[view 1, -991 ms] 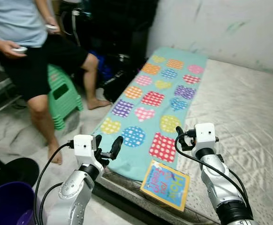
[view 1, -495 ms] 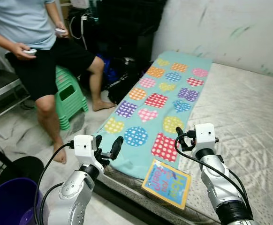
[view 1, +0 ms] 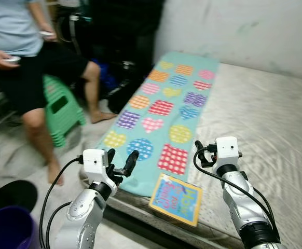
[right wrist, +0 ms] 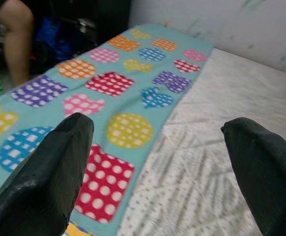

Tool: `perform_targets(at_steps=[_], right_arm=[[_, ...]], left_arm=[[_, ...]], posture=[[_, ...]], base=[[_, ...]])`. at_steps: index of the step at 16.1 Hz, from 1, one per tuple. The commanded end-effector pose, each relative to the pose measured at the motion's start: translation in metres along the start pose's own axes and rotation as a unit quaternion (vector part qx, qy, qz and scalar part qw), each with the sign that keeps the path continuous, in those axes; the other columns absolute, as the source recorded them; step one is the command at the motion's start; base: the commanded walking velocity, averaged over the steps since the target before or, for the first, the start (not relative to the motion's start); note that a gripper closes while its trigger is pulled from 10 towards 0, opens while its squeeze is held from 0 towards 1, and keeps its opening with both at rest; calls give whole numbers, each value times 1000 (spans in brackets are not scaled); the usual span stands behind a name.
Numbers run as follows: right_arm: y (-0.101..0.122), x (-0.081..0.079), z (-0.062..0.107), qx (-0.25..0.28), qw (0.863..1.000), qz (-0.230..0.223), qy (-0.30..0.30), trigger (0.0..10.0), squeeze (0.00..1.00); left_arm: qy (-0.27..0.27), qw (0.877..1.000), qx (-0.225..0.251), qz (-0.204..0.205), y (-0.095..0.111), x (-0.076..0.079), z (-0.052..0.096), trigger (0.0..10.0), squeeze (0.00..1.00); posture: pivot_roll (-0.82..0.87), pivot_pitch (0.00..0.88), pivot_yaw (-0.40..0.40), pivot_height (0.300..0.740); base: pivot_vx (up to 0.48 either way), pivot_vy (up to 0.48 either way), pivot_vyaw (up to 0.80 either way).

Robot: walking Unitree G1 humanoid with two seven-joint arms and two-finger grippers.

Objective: Clean up the room

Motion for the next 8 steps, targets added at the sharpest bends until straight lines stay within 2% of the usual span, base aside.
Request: perform_targets(at_steps=[1, 8], right_arm=[[3, 3, -2, 3, 1000, 0, -4, 10000, 0], [6, 4, -3, 8, 1000, -1, -9, 10000, 0]], left_arm=[[1, 1000, -1, -2, 0, -1, 0, 10000, 0], [3, 1000, -4, -5, -1, -2, 0, 10000, 0]], posture=[[-90, 0, 2, 740], [-93, 0, 6, 740]], base=[[0, 0, -800], [0, 0, -800]])
Point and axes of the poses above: a point about 5 cm out from each wrist's last joint towards the gripper, its own z axis pointing back from the gripper into the wrist, its own y axis along the axis of the wrist's last joint, x = y × z, the point moved 4 cm from there along -z, pointing out of the wrist towards the gripper, and after that the axes turned 3 degrees about -z, right-handed, at the moved point
